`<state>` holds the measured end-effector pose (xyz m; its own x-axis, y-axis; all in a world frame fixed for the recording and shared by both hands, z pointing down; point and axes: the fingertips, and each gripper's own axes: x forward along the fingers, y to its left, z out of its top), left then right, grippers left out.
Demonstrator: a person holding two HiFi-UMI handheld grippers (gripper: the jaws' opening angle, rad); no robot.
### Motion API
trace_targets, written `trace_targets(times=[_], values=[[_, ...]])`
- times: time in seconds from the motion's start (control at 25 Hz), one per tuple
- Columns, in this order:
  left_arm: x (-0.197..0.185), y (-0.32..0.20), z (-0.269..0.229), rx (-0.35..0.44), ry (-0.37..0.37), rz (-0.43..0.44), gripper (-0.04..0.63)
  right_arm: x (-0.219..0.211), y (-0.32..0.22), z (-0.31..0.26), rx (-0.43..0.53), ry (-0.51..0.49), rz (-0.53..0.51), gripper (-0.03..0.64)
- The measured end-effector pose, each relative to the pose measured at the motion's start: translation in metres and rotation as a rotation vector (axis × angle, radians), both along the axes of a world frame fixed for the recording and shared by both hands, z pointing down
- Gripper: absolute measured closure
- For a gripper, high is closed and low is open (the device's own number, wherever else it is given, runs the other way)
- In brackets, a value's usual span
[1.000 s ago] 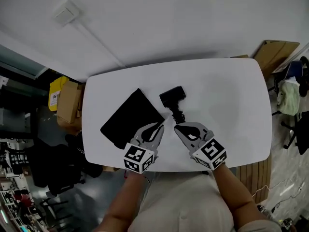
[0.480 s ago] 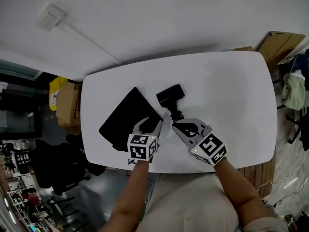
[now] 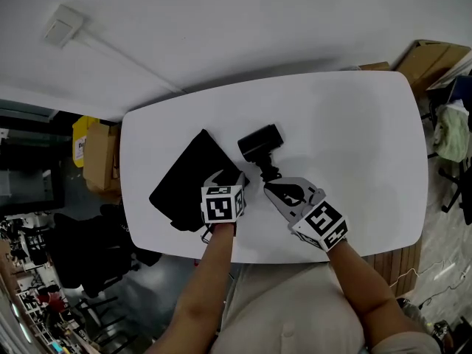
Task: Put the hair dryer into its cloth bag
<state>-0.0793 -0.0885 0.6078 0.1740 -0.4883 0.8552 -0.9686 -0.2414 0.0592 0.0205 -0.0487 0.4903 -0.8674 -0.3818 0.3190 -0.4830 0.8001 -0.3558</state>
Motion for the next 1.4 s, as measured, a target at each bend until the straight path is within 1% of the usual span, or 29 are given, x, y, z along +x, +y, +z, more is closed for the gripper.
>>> trace_targets(times=[0.12, 0.28, 0.36, 0.44, 0.48, 0.52, 0.76, 0.96, 1.04, 1.16, 1.2, 1.24, 1.28, 1.4], values=[[-0.005, -0.003, 0.012, -0.053, -0.026, -0.038, 0.408, 0.0, 0.001, 0.004, -0.009, 0.004, 0.002, 0.598], [-0.007, -0.003, 0.02, -0.083, -0.047, -0.065, 0.414, 0.001, -0.002, 0.006, -0.018, 0.002, 0.012, 0.598], [-0.007, 0.0, 0.021, -0.084, -0.044, -0.073, 0.45, 0.002, -0.003, 0.008, -0.017, 0.005, 0.017, 0.598], [-0.008, 0.001, 0.019, -0.07, -0.037, -0.089, 0.524, 0.003, -0.004, 0.01, -0.014, 0.01, 0.021, 0.598], [-0.008, 0.003, 0.016, -0.062, -0.029, -0.094, 0.552, 0.004, -0.004, 0.01, -0.016, 0.011, 0.024, 0.598], [-0.007, 0.006, 0.014, -0.056, -0.015, -0.096, 0.565, 0.005, -0.004, 0.01, -0.02, 0.01, 0.028, 0.598], [-0.006, 0.038, -0.011, -0.015, 0.059, -0.075, 0.571, -0.002, -0.002, 0.013, -0.044, 0.019, 0.016, 0.598], [-0.013, 0.061, -0.045, 0.06, 0.14, -0.073, 0.571, -0.02, 0.009, 0.019, -0.036, 0.059, -0.045, 0.598], [-0.018, 0.071, -0.059, 0.082, 0.156, -0.055, 0.572, -0.029, 0.014, 0.019, -0.009, 0.087, -0.077, 0.598], [-0.027, 0.087, -0.072, 0.091, 0.183, -0.04, 0.571, -0.045, 0.02, 0.017, 0.071, 0.148, -0.147, 0.594], [-0.03, 0.091, -0.076, 0.091, 0.193, -0.041, 0.572, -0.051, 0.02, 0.016, 0.103, 0.17, -0.172, 0.582], [-0.033, 0.096, -0.079, 0.091, 0.202, -0.04, 0.572, -0.057, 0.02, 0.015, 0.138, 0.193, -0.199, 0.539], [-0.035, 0.1, -0.082, 0.091, 0.209, -0.038, 0.572, -0.063, 0.02, 0.013, 0.173, 0.216, -0.228, 0.519], [-0.039, 0.109, -0.091, 0.092, 0.224, -0.015, 0.571, -0.081, 0.02, 0.013, 0.3, 0.302, -0.331, 0.479]])
